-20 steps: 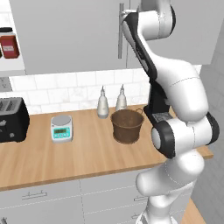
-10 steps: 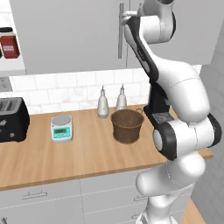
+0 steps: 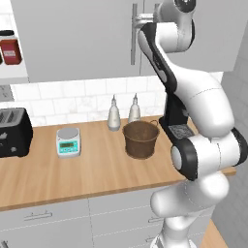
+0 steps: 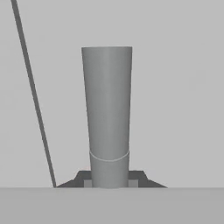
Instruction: Open the cabinet, pick up the bread from the cabinet and place it in the basket. Then move the basket to the dining counter.
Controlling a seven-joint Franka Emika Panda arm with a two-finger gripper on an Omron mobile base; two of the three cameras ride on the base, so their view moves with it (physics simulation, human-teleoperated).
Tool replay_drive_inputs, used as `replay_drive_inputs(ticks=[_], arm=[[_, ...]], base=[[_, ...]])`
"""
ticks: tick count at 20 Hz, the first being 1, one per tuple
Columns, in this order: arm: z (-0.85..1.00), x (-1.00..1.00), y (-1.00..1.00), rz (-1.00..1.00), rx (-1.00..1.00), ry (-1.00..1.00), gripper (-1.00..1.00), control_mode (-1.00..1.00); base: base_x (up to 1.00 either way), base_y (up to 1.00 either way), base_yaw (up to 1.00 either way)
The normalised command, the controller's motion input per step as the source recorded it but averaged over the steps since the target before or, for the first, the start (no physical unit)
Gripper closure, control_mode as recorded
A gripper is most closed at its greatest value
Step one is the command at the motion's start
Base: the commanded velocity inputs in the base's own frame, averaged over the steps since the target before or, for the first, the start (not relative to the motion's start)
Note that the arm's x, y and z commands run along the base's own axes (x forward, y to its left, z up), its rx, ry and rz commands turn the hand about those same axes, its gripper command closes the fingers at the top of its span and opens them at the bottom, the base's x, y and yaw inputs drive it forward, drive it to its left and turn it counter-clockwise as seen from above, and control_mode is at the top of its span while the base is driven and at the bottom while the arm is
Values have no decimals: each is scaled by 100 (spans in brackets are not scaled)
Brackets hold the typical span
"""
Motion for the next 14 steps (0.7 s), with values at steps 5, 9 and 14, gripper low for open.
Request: replay_drive_inputs(ticks=[5, 9, 14], arm=[[-16, -62, -36, 3, 0, 0, 100, -100], [-11, -100, -76, 9, 1, -4, 100, -100], [-5, -100, -97, 12, 1, 0, 100, -100]], base=[[0, 0, 0], [0, 0, 0], [0, 0, 0]])
